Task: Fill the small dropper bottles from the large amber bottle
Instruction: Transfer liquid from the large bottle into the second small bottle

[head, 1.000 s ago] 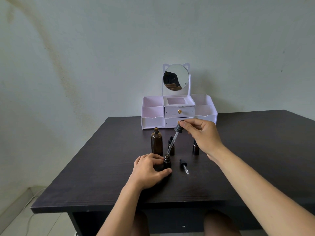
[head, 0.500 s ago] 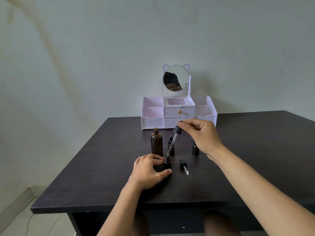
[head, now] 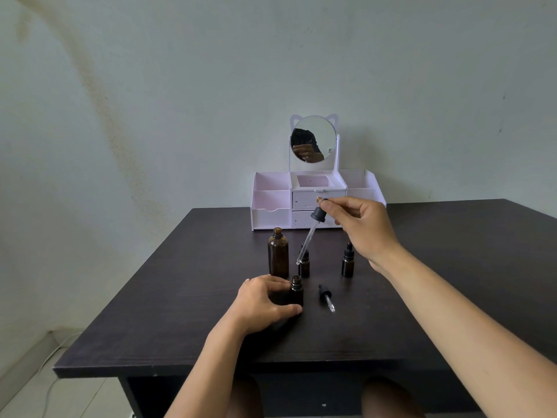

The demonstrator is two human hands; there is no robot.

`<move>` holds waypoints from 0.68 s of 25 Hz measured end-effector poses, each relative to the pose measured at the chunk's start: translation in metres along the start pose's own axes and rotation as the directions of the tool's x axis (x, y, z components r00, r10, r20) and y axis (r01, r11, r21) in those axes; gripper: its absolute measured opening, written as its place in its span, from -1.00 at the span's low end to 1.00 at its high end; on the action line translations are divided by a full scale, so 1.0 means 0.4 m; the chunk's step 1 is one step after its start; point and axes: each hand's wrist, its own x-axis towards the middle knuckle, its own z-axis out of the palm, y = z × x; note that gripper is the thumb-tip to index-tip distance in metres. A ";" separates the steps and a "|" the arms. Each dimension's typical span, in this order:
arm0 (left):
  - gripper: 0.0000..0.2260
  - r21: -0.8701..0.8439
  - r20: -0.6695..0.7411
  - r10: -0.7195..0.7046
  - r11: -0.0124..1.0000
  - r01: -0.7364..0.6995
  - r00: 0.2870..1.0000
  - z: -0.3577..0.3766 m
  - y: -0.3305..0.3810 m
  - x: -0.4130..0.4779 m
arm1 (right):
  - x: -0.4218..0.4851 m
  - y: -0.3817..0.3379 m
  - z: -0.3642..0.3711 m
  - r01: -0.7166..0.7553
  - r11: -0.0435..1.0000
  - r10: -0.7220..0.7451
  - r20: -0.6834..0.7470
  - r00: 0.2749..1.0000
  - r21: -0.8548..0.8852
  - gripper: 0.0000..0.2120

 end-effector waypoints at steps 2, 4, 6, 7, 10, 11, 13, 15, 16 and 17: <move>-0.72 -0.063 0.056 -0.042 0.997 0.046 0.998 -0.031 -0.013 0.004 | 0.026 -0.026 -0.001 0.038 0.999 -0.037 -0.028 0.999 0.017 -0.84; -0.91 -0.111 -0.053 -0.125 0.987 0.118 0.991 -0.055 -0.028 0.020 | 0.055 -0.047 0.005 0.073 0.997 -0.073 -0.046 0.996 0.016 -0.90; -0.86 -0.165 -0.205 -0.206 0.971 0.174 0.957 -0.064 -0.040 0.046 | 0.082 -0.056 0.022 0.103 0.995 -0.102 -0.049 0.994 0.006 -0.95; -0.76 -0.195 -0.239 -0.224 0.964 0.180 0.945 -0.061 -0.044 0.059 | 0.094 -0.056 0.034 0.111 0.994 -0.111 -0.052 0.992 0.004 -0.96; -0.45 -0.134 -0.211 -0.173 0.980 0.147 0.962 -0.037 -0.060 0.091 | 0.126 -0.043 0.068 0.125 0.992 -0.126 -0.059 0.990 -0.007 -0.96; -0.45 -0.079 -0.207 -0.151 0.987 0.137 0.967 -0.030 -0.066 0.099 | 0.135 -0.036 0.078 0.131 0.991 -0.131 -0.051 0.990 -0.013 -0.94; -0.56 -0.005 -0.226 -0.127 0.992 0.130 0.966 -0.022 -0.074 0.108 | 0.150 -0.020 0.096 0.118 0.992 -0.120 -0.034 0.992 -0.034 -0.91; -0.60 0.016 -0.253 -0.105 0.994 0.112 0.962 -0.020 -0.077 0.112 | 0.159 -0.009 0.107 0.096 0.994 -0.097 -0.025 0.995 -0.050 -0.93; -0.60 0.022 -0.261 -0.097 0.994 0.107 0.960 -0.020 -0.079 0.113 | 0.161 -0.005 0.112 0.090 0.994 -0.091 -0.019 0.996 -0.054 -0.95; -0.60 0.029 -0.267 -0.086 0.995 0.097 0.960 -0.018 -0.083 0.114 | 0.162 -0.002 0.117 0.088 0.994 -0.089 -0.010 0.996 -0.063 -0.96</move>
